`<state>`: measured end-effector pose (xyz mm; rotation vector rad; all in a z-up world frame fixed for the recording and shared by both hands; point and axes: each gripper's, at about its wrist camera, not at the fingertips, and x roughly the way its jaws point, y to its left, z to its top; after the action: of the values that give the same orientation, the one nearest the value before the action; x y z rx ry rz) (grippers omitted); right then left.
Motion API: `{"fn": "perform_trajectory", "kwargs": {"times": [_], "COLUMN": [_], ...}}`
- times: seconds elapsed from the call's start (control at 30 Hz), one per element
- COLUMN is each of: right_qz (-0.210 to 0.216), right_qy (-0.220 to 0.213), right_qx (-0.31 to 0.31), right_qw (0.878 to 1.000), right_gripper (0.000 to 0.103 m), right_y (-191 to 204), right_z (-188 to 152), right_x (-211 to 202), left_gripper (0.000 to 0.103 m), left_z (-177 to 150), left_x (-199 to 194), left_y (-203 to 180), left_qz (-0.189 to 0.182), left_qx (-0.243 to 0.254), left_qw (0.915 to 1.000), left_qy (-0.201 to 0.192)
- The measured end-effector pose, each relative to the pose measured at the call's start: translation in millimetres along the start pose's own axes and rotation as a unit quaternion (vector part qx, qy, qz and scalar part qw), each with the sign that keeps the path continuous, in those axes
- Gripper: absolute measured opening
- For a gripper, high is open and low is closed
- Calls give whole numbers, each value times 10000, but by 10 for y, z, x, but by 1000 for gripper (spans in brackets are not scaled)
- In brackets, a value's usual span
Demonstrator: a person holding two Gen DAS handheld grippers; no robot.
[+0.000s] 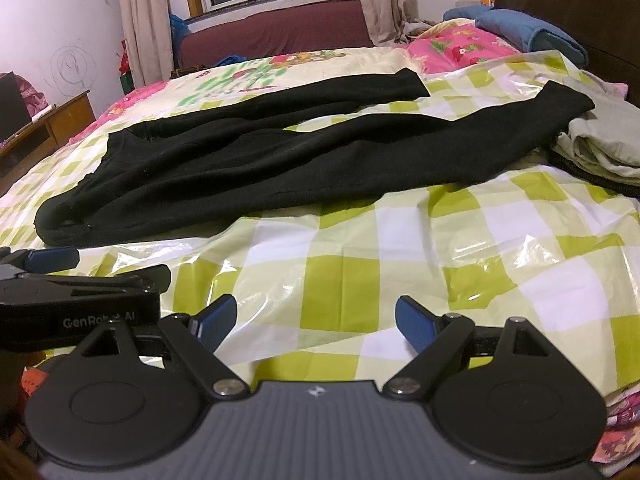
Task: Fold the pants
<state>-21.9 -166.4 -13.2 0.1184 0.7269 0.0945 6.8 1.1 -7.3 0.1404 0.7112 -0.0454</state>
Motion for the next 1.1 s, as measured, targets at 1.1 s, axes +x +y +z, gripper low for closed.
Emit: {"fn": "perform_trajectory", "kwargs": {"times": [1.1], "right_qz": [1761], "right_qy": [84], "right_qx": [-3118], "right_qw": [9337], "right_gripper": [71], "right_y": [1943], "right_z": [525], "right_x": [1363], "left_gripper": [103], "left_z": [109], "left_x": [794], "left_y": [2103], "left_qz": [1467], "left_qx": [-1246], "left_qw": [9813], "left_qy": [-9]}}
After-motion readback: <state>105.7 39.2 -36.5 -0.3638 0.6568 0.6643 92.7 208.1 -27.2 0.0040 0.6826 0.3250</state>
